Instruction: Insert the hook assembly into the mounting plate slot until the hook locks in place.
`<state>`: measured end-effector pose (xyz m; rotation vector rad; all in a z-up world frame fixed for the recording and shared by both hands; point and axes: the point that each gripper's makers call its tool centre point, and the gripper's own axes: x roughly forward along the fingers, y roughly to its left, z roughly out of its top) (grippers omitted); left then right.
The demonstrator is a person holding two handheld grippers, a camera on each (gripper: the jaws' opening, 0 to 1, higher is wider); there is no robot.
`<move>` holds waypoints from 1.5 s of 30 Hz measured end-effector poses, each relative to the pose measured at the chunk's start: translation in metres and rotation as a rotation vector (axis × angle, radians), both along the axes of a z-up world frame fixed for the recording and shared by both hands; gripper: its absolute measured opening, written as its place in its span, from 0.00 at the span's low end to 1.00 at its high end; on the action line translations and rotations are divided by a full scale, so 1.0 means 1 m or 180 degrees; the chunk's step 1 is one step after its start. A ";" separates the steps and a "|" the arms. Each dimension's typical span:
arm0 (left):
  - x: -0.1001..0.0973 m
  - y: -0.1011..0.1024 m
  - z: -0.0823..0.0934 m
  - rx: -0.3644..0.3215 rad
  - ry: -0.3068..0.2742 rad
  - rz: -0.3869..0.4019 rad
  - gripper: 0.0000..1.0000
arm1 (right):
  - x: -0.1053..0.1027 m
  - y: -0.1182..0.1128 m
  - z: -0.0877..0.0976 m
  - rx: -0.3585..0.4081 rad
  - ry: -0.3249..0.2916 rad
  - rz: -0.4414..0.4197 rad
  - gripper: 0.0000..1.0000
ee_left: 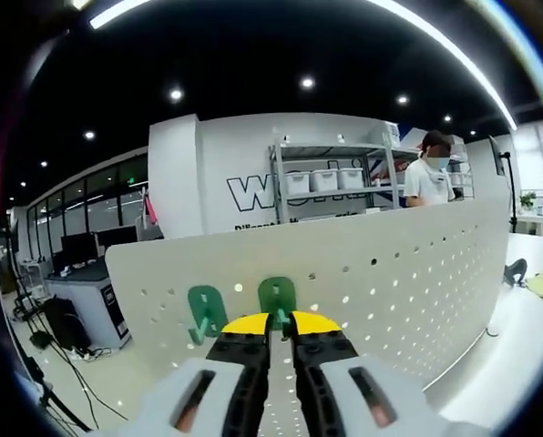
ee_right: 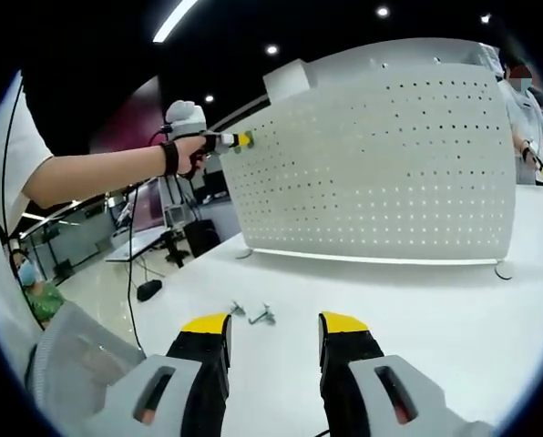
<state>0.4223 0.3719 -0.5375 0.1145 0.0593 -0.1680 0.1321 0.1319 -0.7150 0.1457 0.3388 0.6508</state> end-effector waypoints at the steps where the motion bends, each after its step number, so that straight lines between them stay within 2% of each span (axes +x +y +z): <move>1: -0.003 -0.003 -0.001 0.0011 -0.0003 -0.0037 0.09 | 0.000 0.001 0.000 0.0000 0.0007 0.0004 0.39; 8: -0.020 -0.008 -0.008 0.0079 0.0029 -0.0102 0.12 | -0.004 0.007 0.002 -0.0036 -0.0005 0.0055 0.39; 19: -0.051 -0.020 -0.019 -0.0042 0.0083 -0.0282 0.18 | -0.004 0.017 0.009 -0.0052 -0.0028 0.0150 0.39; 30: -0.079 -0.034 -0.017 -0.0101 0.0039 -0.0543 0.24 | -0.004 0.020 0.013 -0.0121 -0.0058 0.0243 0.39; 37: -0.100 -0.039 -0.022 -0.0212 0.0144 -0.0623 0.26 | -0.007 0.023 0.010 -0.0132 -0.0022 0.0295 0.38; 40: -0.109 -0.041 -0.015 -0.0203 0.0057 -0.0671 0.30 | -0.008 0.026 0.011 -0.0135 -0.0031 0.0330 0.38; 45: -0.127 -0.046 -0.015 -0.0227 0.0074 -0.0756 0.33 | -0.008 0.030 0.012 -0.0156 -0.0042 0.0390 0.38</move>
